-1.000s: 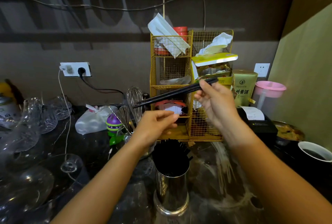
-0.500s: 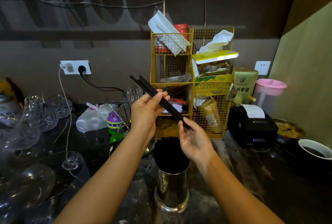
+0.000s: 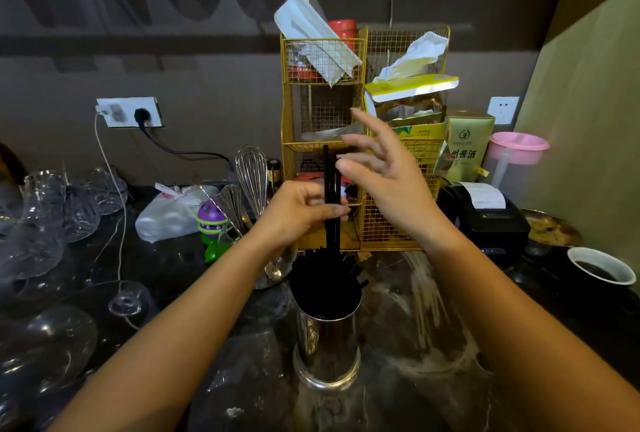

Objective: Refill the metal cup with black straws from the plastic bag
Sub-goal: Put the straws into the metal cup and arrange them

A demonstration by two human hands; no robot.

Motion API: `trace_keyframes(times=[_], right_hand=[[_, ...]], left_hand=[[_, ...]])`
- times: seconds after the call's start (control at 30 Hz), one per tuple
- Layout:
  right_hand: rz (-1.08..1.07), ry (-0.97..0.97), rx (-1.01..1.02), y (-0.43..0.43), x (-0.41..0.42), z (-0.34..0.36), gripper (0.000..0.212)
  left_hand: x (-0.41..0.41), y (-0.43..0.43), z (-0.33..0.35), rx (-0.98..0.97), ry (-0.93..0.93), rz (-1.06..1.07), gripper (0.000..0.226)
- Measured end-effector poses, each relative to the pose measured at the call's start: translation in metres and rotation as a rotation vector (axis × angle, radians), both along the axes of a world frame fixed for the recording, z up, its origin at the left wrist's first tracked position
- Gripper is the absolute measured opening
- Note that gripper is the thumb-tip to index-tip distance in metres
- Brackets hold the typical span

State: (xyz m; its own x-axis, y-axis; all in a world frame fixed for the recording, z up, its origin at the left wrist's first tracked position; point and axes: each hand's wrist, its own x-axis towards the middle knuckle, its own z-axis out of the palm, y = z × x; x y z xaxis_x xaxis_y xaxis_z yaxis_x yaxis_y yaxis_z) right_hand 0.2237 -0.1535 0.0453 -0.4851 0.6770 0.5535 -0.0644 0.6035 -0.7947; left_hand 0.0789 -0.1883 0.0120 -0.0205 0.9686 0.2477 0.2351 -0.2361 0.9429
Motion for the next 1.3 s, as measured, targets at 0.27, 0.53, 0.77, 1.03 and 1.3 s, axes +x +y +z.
trace_keyframes(times=[0.27,0.53,0.77,1.03,1.3], right_hand=[[-0.145,-0.139,0.138,0.002,-0.013,-0.034,0.031],[-0.162,-0.173,0.088,0.006,-0.015,-0.076,0.032],[-0.159,-0.284,0.171,0.007,-0.011,-0.105,0.023],[-0.166,-0.563,0.052,0.005,-0.007,-0.12,0.024],[-0.076,-0.686,-0.023,0.007,-0.005,-0.099,0.036]], left_hand=[[0.003,0.001,-0.03,-0.042,0.153,-0.04,0.019],[-0.002,-0.001,-0.06,0.077,0.578,0.165,0.016],[-0.002,-0.005,-0.075,0.083,0.727,0.251,0.023],[-0.005,-0.009,-0.081,0.061,0.64,0.188,0.017],[-0.011,-0.013,-0.071,0.021,0.558,0.181,0.025]])
